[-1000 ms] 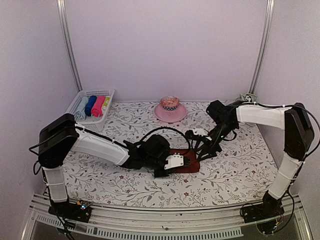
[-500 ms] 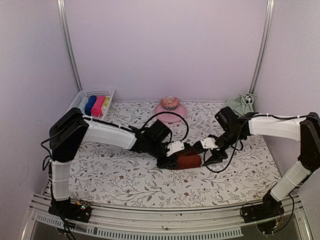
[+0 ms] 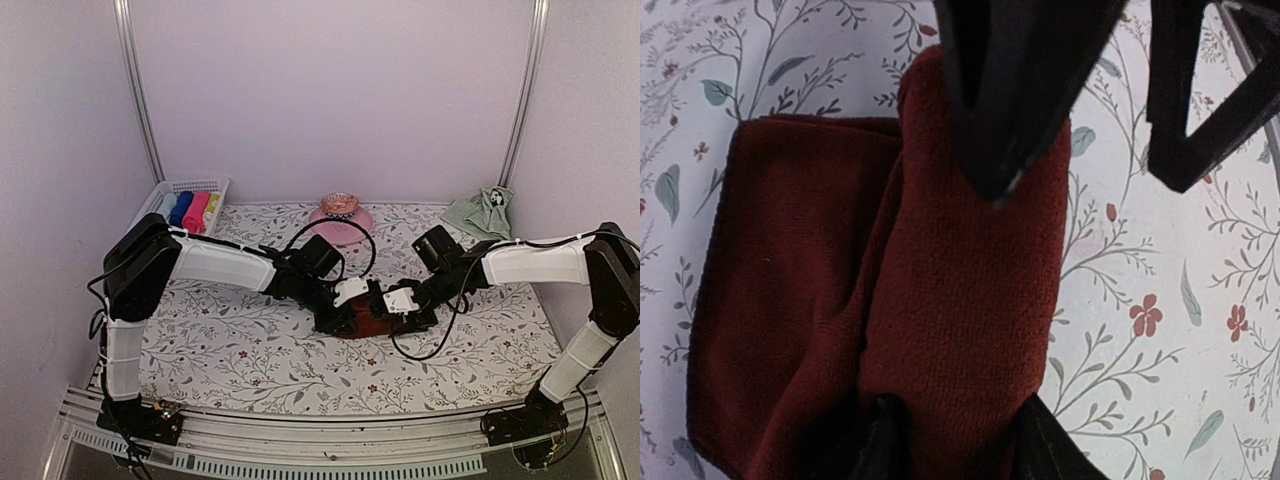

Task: Roll the towels
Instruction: Roll the towel at the center of the board.

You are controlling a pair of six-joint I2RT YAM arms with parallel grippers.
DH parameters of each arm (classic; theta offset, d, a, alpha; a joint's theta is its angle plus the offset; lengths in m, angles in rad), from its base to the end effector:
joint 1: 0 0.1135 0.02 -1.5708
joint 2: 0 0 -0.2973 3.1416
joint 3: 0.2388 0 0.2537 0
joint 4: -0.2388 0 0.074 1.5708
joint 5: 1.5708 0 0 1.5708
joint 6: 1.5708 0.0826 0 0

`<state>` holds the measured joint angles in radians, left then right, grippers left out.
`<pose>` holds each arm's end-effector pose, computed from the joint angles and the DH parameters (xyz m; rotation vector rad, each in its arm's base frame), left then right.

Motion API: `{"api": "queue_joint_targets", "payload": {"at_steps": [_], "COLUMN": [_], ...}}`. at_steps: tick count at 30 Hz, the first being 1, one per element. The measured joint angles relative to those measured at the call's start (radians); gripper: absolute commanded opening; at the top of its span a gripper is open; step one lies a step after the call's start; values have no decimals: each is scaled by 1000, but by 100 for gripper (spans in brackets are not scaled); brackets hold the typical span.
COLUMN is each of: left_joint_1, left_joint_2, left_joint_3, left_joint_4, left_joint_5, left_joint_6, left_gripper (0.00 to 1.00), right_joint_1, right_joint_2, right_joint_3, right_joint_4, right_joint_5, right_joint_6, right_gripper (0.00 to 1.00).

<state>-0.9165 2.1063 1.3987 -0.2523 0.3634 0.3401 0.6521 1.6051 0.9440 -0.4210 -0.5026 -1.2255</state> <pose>0.2717 -0.4025 0.1307 1.6339 1.9951 -0.6842 0.2384 0.2321 0.1774 -2.1146 1.3497 0.4400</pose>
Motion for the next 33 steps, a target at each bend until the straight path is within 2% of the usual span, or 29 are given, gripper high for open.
{"api": "queue_joint_targets", "payload": {"at_steps": [6, 9, 19, 21, 23, 29, 33], "left_joint_1": [7, 10, 28, 29, 32, 33, 31], "left_joint_2": [3, 4, -25, -67, -126, -330, -390], "left_joint_3": [1, 1, -50, -100, -157, -327, -374], "left_joint_4": [0, 0, 25, 44, 56, 142, 195], "left_joint_5": [19, 27, 44, 31, 9, -72, -117], "left_joint_6": [-7, -12, -31, -37, -37, -42, -55], "left_gripper": [41, 42, 68, 74, 76, 77, 78], "right_joint_1": [16, 17, 21, 22, 22, 14, -2], "right_joint_2": [80, 98, 168, 174, 179, 221, 266], "right_joint_3": [0, 0, 48, 60, 72, 156, 225], "right_joint_4": [58, 82, 133, 124, 107, -7, -98], "right_joint_5": [59, 82, 162, 164, 163, 110, 64], "right_joint_6": [37, 53, 125, 133, 135, 140, 132], "right_gripper": [61, 57, 24, 22, 22, 22, 22]}}
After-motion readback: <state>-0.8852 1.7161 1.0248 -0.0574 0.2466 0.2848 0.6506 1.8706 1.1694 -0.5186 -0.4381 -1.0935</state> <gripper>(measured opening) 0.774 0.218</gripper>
